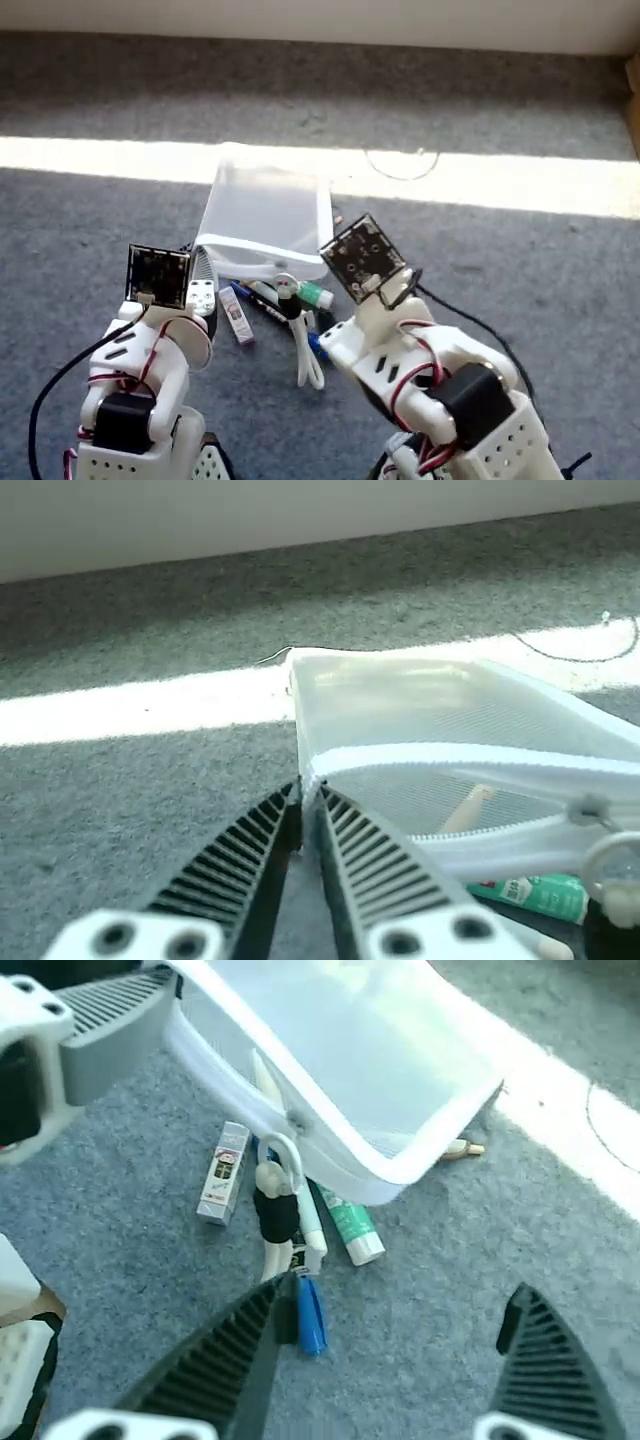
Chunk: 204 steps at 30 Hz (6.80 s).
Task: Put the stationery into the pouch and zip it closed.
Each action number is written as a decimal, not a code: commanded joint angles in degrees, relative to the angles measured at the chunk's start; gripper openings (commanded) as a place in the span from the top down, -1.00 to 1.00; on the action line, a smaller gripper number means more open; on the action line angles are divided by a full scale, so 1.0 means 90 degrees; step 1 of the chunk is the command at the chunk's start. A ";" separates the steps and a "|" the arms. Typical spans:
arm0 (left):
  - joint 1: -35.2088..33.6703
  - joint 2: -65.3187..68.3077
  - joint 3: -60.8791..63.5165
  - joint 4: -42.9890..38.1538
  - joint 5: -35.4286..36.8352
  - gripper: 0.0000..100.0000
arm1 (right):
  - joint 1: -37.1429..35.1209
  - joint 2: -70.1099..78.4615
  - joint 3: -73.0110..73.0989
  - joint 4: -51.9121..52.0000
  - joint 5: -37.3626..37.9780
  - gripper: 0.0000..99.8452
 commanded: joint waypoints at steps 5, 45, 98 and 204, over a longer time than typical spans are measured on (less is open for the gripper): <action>-0.0093 -0.0005 -0.0396 -0.0098 0.0088 0.99 | -0.1070 -0.0015 0.0884 -0.1499 -0.0557 0.40; -0.0093 -0.0054 -0.0376 0.0059 0.0049 0.99 | -0.1109 -0.0015 0.2515 -0.3062 -0.0176 0.56; -0.0054 -0.0054 -0.0396 0.0225 -0.0264 0.98 | -0.1109 0.1460 0.1685 -0.3883 -0.0615 0.58; -0.0952 -0.0044 -0.0073 -0.0068 -0.0049 0.99 | 0.1089 -0.1617 0.2115 -0.2691 0.0049 0.99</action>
